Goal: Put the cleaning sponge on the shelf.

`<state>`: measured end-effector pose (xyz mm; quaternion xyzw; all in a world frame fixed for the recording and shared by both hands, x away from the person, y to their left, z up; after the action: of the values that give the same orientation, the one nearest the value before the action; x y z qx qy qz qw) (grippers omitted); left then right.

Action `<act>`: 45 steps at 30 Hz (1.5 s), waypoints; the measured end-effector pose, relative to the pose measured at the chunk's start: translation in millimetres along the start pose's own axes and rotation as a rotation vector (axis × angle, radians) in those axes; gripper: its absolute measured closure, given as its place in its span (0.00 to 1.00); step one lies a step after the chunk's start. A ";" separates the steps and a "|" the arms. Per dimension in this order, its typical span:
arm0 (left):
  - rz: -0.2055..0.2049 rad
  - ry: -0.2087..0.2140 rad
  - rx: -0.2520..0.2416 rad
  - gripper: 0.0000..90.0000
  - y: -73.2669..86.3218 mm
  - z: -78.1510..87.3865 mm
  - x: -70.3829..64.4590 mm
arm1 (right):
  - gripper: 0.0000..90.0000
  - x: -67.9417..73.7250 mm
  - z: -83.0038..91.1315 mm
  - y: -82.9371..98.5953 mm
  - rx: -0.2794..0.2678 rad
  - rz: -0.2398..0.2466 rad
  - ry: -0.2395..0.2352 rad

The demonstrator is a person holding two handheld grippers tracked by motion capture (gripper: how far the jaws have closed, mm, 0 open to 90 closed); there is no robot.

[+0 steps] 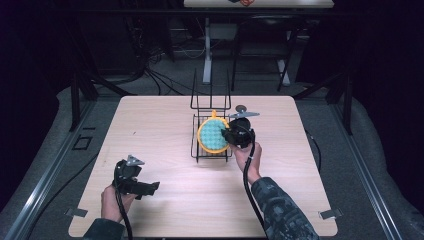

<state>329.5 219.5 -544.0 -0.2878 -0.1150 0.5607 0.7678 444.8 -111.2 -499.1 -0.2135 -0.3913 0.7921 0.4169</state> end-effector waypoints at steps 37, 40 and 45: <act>-0.013 0.011 0.006 0.04 0.1 -0.9 -2.8 | 0.91 -2.4 -38.1 14.9 0.071 -0.120 0.053; -0.013 0.012 0.008 0.04 0.1 -1.1 -2.9 | 0.90 -2.4 -39.3 15.2 0.072 -0.122 0.055; -0.011 0.016 0.008 0.04 0.1 -1.2 -3.0 | 0.87 -3.2 -40.2 15.7 0.076 -0.118 0.051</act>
<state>329.0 216.3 -544.6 -0.2884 -0.1082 0.5547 0.7729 465.6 -101.6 -535.8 -0.1943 -0.3623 0.7746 0.4807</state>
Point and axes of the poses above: each handheld gripper's, and its own axes: z roughly backward along the jaws, y roughly out of its underside, x roughly to its left, the point moved 2 cm from there along -z, roughly forward along the jaws, and after that the axes turned 11 degrees about z, right-handed, at the moved point
